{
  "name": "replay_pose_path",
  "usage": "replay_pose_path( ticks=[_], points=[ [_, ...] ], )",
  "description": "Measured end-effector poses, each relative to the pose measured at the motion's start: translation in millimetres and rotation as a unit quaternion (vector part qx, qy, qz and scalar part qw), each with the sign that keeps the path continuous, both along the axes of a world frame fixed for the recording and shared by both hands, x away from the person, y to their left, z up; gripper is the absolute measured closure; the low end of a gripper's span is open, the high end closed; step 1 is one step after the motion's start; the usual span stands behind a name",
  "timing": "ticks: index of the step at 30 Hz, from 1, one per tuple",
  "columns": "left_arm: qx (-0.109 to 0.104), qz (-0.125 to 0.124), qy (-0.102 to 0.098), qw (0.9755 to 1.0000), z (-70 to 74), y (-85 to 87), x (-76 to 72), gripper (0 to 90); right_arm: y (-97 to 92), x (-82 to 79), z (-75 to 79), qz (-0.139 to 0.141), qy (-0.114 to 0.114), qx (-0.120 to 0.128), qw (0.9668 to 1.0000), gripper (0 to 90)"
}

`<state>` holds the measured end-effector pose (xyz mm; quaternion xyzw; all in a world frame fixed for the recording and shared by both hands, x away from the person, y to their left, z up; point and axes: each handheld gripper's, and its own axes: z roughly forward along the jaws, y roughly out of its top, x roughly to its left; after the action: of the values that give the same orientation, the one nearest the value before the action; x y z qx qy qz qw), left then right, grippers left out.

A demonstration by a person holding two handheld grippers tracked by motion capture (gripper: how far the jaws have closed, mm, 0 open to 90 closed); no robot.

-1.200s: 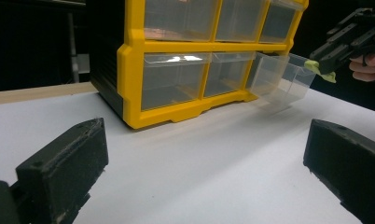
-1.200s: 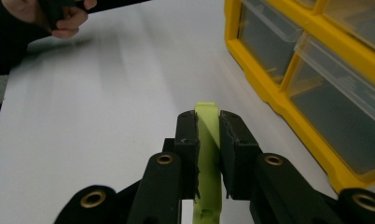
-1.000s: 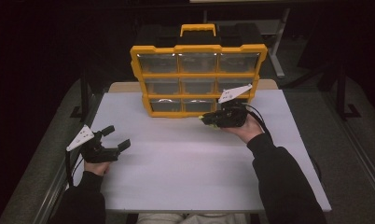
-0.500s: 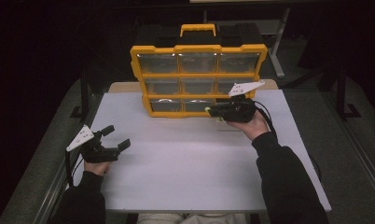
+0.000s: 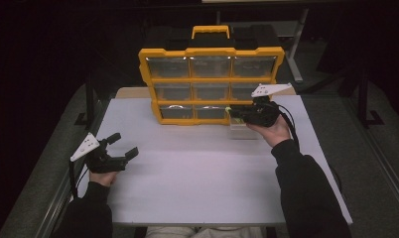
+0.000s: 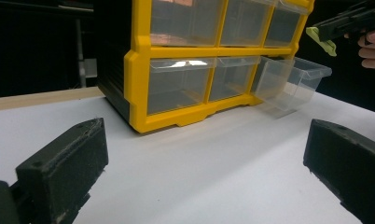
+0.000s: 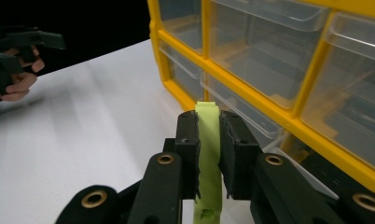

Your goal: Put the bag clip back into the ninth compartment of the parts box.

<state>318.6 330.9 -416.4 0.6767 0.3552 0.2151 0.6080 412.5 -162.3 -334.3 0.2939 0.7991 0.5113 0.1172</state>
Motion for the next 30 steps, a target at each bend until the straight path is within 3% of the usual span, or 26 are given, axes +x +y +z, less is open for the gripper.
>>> replay_pose_path(
  ticks=[10,22,25,30],
  points=[
    [0.0,0.0,0.001,1.0,0.0,0.1,0.0,0.0,-16.0,5.1,2.3,-0.041,0.001,0.01,0.9991,76.7],
    [0.001,-0.003,0.004,1.0,-0.8,-0.5,0.5,0.0,-25.9,11.8,-2.7,-0.086,0.003,0.0,0.9963,75.9],
    [0.001,-0.001,0.005,1.0,-0.9,-0.3,0.7,0.0,-24.2,11.8,-4.6,-0.082,0.005,-0.004,0.9966,51.8],
    [0.002,-0.002,0.005,1.0,-0.9,-0.8,0.5,0.0,-23.2,11.0,-4.6,-0.091,0.018,0.005,0.9957,34.1]
  ],
)
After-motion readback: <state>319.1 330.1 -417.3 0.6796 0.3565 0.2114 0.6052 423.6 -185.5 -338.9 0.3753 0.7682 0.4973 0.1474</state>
